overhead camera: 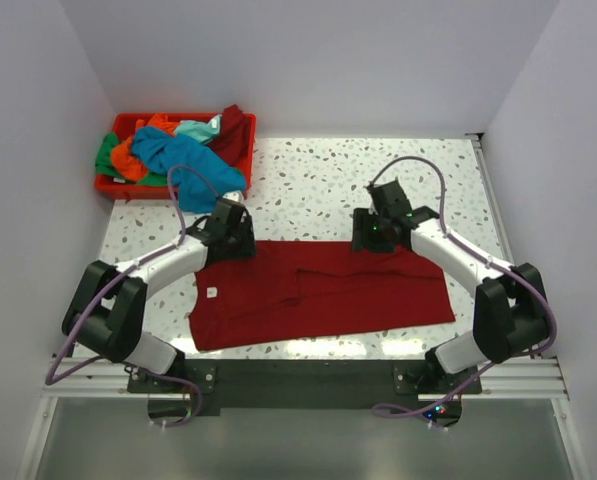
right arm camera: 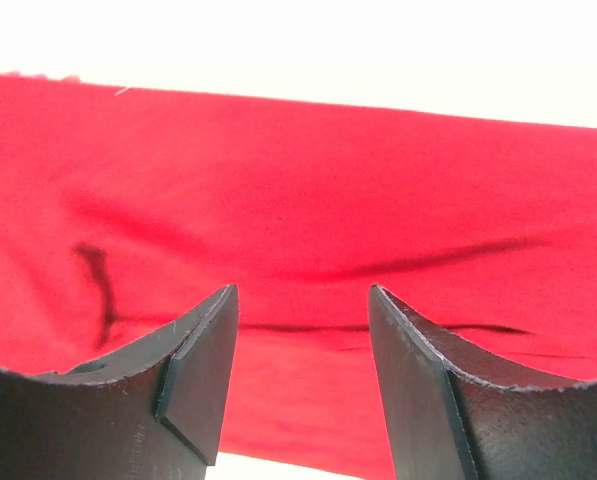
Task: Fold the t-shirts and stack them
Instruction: Fold the tshirt
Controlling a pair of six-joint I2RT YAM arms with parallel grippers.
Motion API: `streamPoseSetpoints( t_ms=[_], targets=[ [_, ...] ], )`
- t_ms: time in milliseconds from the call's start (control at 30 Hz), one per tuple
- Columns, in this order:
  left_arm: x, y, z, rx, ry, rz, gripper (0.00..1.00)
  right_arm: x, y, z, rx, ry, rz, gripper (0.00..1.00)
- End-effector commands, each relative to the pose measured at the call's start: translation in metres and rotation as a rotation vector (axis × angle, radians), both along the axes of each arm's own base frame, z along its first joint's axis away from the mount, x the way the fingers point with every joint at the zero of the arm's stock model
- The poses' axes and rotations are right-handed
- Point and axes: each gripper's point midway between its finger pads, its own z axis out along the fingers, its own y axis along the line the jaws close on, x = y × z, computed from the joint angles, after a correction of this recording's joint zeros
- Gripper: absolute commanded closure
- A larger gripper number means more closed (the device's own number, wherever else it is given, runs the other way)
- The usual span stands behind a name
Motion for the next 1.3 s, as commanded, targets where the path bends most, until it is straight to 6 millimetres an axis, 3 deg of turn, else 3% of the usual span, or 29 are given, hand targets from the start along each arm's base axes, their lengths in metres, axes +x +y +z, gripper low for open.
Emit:
streamPoseSetpoints(
  t_ms=[0, 233, 333, 567, 700, 733, 767, 833, 867, 900, 967, 1000, 1067, 1100, 1133, 1200, 1267],
  targets=[
    [0.003, -0.019, 0.024, -0.036, -0.041, -0.034, 0.44, 0.009, -0.032, -0.006, -0.045, -0.007, -0.059, 0.41],
    [-0.014, -0.037, -0.001, -0.132, 0.033, -0.043, 0.44, 0.001, -0.052, -0.048, -0.078, 0.075, -0.107, 0.41],
    [-0.019, -0.042, -0.027, -0.129, 0.105, -0.064, 0.44, -0.010, -0.060, -0.064, -0.095, 0.115, -0.116, 0.42],
    [-0.008, -0.054, -0.053, -0.098, 0.147, -0.113, 0.44, -0.028, -0.093, -0.087, -0.175, 0.195, -0.191, 0.42],
    [0.013, -0.073, -0.054, -0.080, 0.129, -0.166, 0.45, -0.033, -0.107, -0.085, -0.212, 0.224, -0.226, 0.42],
    [0.012, -0.079, -0.064, -0.054, 0.150, -0.197, 0.45, -0.034, -0.112, -0.083, -0.228, 0.224, -0.239, 0.42],
    [0.027, -0.090, -0.056, -0.059, 0.121, -0.211, 0.45, -0.037, -0.115, -0.080, -0.236, 0.226, -0.251, 0.42],
    [0.029, -0.099, -0.071, -0.018, 0.157, -0.255, 0.45, -0.039, -0.119, -0.076, -0.244, 0.224, -0.266, 0.42],
    [0.045, -0.110, -0.064, -0.022, 0.129, -0.264, 0.45, -0.043, -0.124, -0.075, -0.261, 0.234, -0.288, 0.42],
    [0.045, -0.111, -0.076, -0.006, 0.162, -0.269, 0.45, -0.043, -0.127, -0.071, -0.272, 0.232, -0.305, 0.42],
    [0.062, -0.126, -0.069, -0.029, 0.140, -0.289, 0.45, -0.051, -0.133, -0.068, -0.299, 0.254, -0.328, 0.41],
    [0.064, -0.129, -0.079, -0.020, 0.156, -0.297, 0.45, -0.051, -0.133, -0.064, -0.298, 0.249, -0.334, 0.41],
    [0.081, -0.143, -0.071, -0.031, 0.126, -0.315, 0.45, -0.056, -0.135, -0.062, -0.303, 0.258, -0.342, 0.41],
    [0.083, -0.148, -0.080, -0.023, 0.137, -0.332, 0.45, -0.057, -0.135, -0.059, -0.301, 0.253, -0.344, 0.41],
    [0.095, -0.158, -0.070, -0.037, 0.105, -0.344, 0.45, -0.058, -0.136, -0.059, -0.300, 0.256, -0.345, 0.41],
    [0.101, -0.168, -0.078, -0.033, 0.101, -0.378, 0.45, -0.059, -0.134, -0.056, -0.290, 0.254, -0.339, 0.41],
    [0.114, -0.181, -0.068, -0.042, 0.069, -0.403, 0.45, -0.058, -0.133, -0.052, -0.283, 0.244, -0.329, 0.41]
  ],
)
